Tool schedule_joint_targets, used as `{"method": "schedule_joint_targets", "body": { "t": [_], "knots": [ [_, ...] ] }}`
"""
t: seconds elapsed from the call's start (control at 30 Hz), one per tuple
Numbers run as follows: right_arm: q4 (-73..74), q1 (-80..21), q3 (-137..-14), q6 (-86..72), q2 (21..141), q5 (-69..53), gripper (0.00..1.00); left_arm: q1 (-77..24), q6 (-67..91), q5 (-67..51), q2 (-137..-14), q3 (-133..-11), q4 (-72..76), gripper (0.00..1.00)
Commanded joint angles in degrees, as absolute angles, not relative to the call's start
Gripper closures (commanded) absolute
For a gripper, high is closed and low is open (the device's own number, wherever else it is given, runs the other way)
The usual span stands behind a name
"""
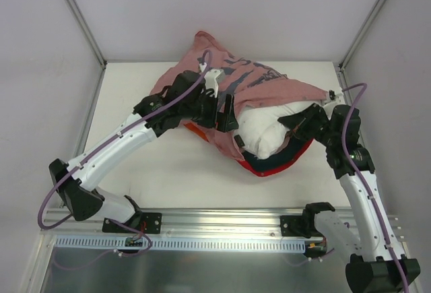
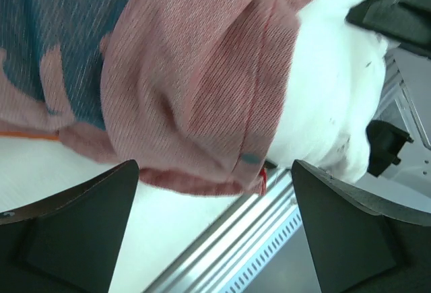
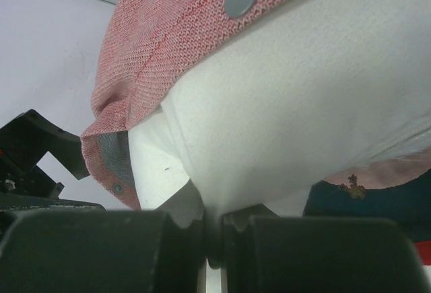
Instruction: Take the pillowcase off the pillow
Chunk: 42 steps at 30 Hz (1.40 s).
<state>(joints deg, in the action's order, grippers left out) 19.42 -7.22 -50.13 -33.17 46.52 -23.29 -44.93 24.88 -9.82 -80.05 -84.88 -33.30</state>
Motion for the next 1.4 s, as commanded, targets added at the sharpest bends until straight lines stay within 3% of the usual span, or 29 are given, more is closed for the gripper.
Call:
{"method": "schedule_joint_targets", "body": {
  "t": [0.0,0.4,0.47,0.5,0.57,0.6,0.63,0.83,1.13,1.17,1.3,1.37],
  "knots": [
    [14.7,-7.5,-51.3,-33.7,43.3,-24.3,0.99,-48.0,20.6,-5.0,-83.1,-91.2,-33.8,0.01],
    [16.6,-9.0,-48.7,-32.2,40.3,-28.8,0.99,-49.5,14.5,-4.2,-103.3,-110.1,-34.1,0.02],
    [19.7,-9.2,-49.3,-30.2,39.7,-29.3,0.99,-49.0,14.5,-6.8,-106.7,-114.0,-34.7,0.22],
    [21.6,-9.3,-49.4,-29.6,39.3,-29.9,0.99,-48.9,15.0,-7.8,-107.8,-115.3,-34.9,0.46],
    [22.9,-9.5,-49.1,-28.0,38.2,-30.8,0.99,-47.6,16.2,-8.0,-110.7,-118.9,-35.0,0.72],
    [23.6,-9.7,-48.9,-27.4,37.7,-32.4,0.99,-46.7,17.0,-8.2,-111.7,-120.2,-35.1,0.94],
    [23.9,-9.8,-48.4,-26.8,37.3,-33.5,0.99,-45.6,19.5,-9.2,-113.6,-122.5,-35.3,1.00],
    [29.9,-12.0,-46.7,-19.4,34.9,-42.9,0.99,-36.2,27.0,-13.8,-120.9,-127.8,-35.3,1.00],
    [28.1,-12.5,-46.1,-18.7,31.5,-45.2,0.99,-31.6,26.6,-12.0,-122.8,-119.9,-36.6,0.99],
    [27.5,-12.5,-46.1,-19.2,32.2,-44.7,0.99,-31.5,26.2,-13.1,-120.9,-119.0,-36.6,0.91],
    [21.6,-12.5,-46.1,-22.8,35.5,-41.8,0.99,-31.8,23.9,-16.3,-112.3,-110.2,-36.7,0.23],
    [19.3,-12.4,-46.3,-25.0,37.3,-40.2,0.99,-31.9,23.3,-17.0,-105.6,-103.6,-36.7,0.11]
  ]
}}
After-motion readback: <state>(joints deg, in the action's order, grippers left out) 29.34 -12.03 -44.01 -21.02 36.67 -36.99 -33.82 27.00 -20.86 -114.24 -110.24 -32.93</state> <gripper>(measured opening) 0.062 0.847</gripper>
